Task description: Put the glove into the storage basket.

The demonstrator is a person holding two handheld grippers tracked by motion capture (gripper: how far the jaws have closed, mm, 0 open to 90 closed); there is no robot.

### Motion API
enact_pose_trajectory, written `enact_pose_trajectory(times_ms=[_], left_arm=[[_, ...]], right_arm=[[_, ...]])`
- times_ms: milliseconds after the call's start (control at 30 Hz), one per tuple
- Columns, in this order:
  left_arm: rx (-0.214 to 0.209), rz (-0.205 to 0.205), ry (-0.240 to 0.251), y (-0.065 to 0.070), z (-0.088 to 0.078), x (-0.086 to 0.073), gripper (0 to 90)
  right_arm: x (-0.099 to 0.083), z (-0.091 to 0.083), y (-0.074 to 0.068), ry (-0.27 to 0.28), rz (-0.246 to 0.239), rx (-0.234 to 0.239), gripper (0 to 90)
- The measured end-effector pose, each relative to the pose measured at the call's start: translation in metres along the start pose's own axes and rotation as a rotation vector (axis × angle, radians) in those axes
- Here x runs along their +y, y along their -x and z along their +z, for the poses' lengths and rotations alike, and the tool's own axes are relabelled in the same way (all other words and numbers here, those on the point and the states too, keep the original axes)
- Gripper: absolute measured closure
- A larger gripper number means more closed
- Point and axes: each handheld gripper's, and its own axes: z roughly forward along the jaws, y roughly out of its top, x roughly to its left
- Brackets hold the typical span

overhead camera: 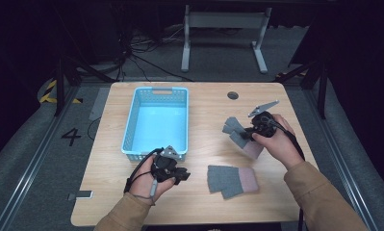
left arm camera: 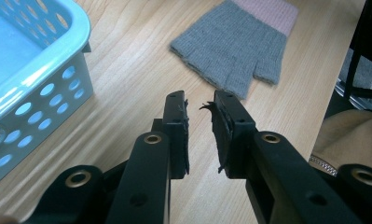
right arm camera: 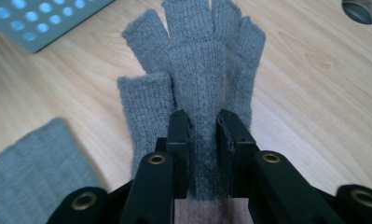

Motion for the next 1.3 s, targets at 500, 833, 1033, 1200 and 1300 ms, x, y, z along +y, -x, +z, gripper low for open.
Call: enact_pose_trajectory(times_ms=[500,833,1033,1200,1300], left_arm=[[0.003,-0.003,-0.002,0.000,0.000,0.000,75.8],[0.003,-0.006,-0.003,0.000,0.001,0.000,75.8],[0.001,-0.007,-0.006,0.000,0.002,-0.001,75.7],[-0.004,-0.006,-0.006,0.000,0.003,-0.001,75.1],[-0.009,-0.002,-0.007,0.002,0.003,0.000,74.9]], right_arm=[[-0.019,-0.024,-0.027,0.047,-0.061,0.058,76.7],[-0.036,-0.031,-0.052,0.083,-0.097,0.105,76.6],[-0.044,-0.030,-0.063,0.090,-0.100,0.142,76.5],[-0.046,-0.028,-0.069,0.074,-0.127,0.156,76.3],[-0.049,-0.023,-0.073,0.055,-0.153,0.186,76.2]])
